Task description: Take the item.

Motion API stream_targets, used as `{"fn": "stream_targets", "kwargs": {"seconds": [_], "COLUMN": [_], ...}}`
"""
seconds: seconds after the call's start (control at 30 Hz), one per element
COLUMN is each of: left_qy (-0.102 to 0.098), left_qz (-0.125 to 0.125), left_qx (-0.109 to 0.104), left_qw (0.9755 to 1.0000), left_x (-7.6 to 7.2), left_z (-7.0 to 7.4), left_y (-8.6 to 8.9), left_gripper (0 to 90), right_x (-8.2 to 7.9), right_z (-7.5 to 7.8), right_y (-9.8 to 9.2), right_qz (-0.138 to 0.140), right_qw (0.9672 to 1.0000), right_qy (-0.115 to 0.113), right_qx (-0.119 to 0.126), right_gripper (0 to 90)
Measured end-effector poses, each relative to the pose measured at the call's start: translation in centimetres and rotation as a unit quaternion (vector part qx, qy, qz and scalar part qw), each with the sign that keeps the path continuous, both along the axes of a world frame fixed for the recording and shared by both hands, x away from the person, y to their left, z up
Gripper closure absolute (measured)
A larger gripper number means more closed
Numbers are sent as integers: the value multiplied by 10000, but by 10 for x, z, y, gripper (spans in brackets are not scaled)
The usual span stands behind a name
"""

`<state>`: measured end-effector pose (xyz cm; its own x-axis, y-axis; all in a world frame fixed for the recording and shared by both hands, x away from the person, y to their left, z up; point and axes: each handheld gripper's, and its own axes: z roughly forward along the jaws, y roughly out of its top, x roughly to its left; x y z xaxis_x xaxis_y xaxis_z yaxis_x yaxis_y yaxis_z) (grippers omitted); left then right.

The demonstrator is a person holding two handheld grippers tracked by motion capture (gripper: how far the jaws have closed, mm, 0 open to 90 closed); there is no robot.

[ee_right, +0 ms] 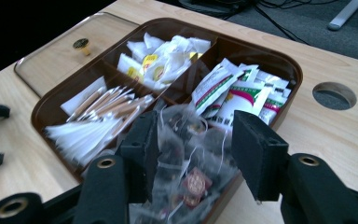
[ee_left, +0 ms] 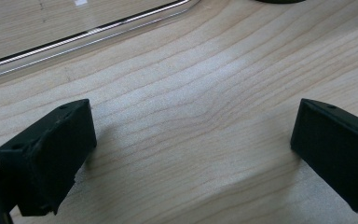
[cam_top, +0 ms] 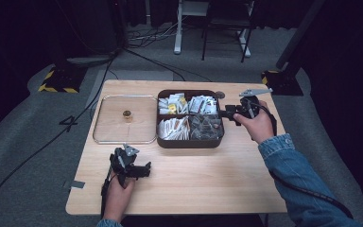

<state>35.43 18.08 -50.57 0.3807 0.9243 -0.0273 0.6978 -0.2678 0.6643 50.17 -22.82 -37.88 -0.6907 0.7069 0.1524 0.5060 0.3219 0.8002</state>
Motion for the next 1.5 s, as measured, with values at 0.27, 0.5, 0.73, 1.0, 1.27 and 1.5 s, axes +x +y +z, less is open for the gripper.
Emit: {"fn": "stream_targets", "kwargs": {"seconds": [0.27, 0.5, 0.73, 1.0, 1.27, 1.5], "left_qy": [3, 0, 4, 3, 7, 4], "left_qz": [-30, -44, -39, -34, -33, -34], "left_qx": [20, 24, 9, 9, 7, 7], "left_qw": [10000, 10000, 10000, 10000, 10000, 10000], "left_x": [1, 1, 2, 2, 2, 2], "left_z": [0, 0, 0, 0, 0, 0], "left_y": [1, 1, 0, 0, 0, 0], "left_gripper": [3, 3, 3, 2, 3, 3], "right_x": [26, 44, 59, 68, 78, 84], "right_z": [4, -2, -16, -32, -46, -55], "right_y": [14, 18, 27, 44, 57, 61], "right_qz": [-234, -461, -580, -609, -708, -856], "right_qw": [9997, 9989, 9980, 9973, 9960, 9941], "right_qy": [8, 81, 263, 387, 529, 612], "right_qx": [45, 57, -14, -167, -164, -263], "right_gripper": [572, 588, 595, 595, 594, 597]}}
